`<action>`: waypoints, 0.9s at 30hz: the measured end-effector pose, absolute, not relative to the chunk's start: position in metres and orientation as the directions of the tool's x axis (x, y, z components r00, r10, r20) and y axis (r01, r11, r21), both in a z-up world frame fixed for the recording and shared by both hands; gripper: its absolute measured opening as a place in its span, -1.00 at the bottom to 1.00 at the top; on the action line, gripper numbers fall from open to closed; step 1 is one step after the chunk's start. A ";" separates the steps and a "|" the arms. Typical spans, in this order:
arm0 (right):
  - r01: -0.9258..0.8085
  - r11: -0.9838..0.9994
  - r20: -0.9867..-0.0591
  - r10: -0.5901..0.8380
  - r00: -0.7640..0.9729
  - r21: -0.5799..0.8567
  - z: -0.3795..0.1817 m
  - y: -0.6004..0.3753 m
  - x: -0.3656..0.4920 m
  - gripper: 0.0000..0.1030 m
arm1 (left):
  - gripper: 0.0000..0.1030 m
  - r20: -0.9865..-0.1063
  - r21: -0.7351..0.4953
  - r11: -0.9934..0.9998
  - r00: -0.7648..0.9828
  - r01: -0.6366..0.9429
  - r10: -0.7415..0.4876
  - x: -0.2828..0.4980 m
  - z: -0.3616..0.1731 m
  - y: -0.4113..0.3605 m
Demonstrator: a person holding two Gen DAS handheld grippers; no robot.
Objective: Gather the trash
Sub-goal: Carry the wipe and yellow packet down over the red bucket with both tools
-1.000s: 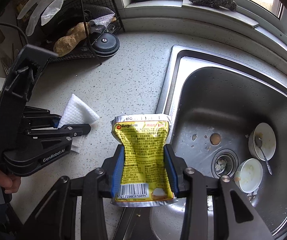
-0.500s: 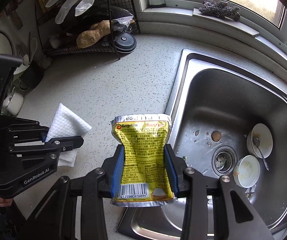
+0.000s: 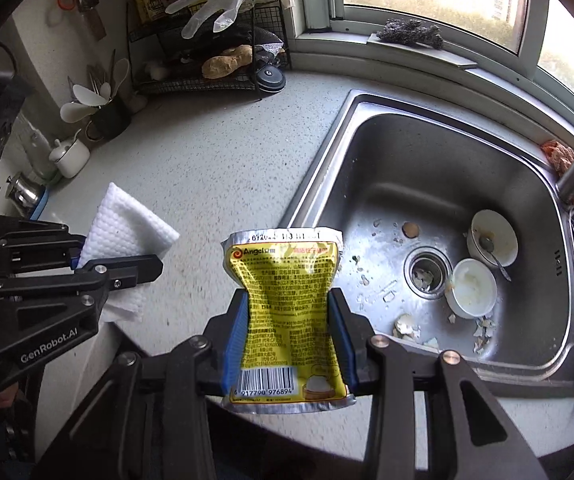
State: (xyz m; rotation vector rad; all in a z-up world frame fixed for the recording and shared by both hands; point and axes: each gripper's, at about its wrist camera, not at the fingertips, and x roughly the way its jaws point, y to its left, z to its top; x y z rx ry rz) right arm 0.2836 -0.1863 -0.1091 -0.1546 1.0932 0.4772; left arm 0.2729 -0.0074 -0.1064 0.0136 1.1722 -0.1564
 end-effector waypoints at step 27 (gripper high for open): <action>-0.227 0.958 -0.926 0.239 0.292 0.175 -0.172 -0.307 0.084 -0.28 | -0.89 -0.980 -0.083 0.953 0.148 0.291 -0.131 0.132 -0.204 -0.163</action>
